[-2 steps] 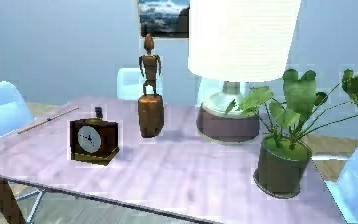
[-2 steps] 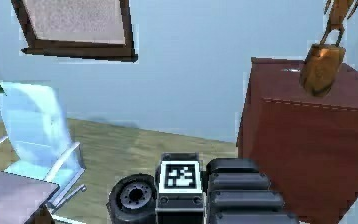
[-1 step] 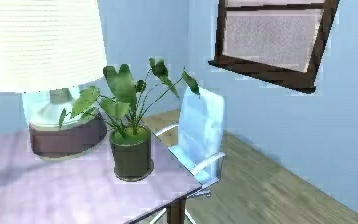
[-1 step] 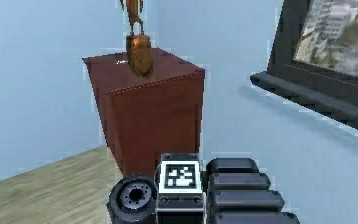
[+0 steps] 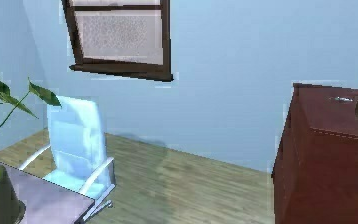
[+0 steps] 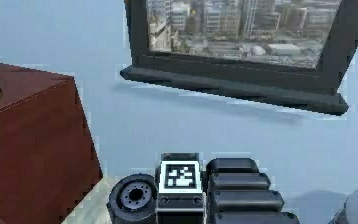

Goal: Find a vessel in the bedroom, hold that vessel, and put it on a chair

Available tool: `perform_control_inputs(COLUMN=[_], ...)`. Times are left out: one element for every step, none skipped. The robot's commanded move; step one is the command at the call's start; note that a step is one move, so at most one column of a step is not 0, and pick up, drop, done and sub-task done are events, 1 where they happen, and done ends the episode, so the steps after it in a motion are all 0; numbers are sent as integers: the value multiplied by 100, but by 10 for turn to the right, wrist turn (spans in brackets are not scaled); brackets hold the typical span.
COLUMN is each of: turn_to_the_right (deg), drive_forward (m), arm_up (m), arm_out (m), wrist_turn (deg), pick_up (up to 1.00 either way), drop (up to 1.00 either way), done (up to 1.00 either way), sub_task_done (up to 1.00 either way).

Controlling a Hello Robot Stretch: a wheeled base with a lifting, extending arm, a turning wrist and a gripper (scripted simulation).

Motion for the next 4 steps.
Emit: perform_control_inputs(turn_to_the_right=[0, -150, 0, 30], drive_forward=[65, 0, 90, 0], arm_up=[0, 0, 0, 0], arm_out=[0, 0, 0, 0], wrist_turn=[0, 0, 0, 0], pick_up=[0, 0, 0, 0], drop=[0, 0, 0, 0], done=[0, 0, 0, 0], sub_task_done=[0, 0, 0, 0])
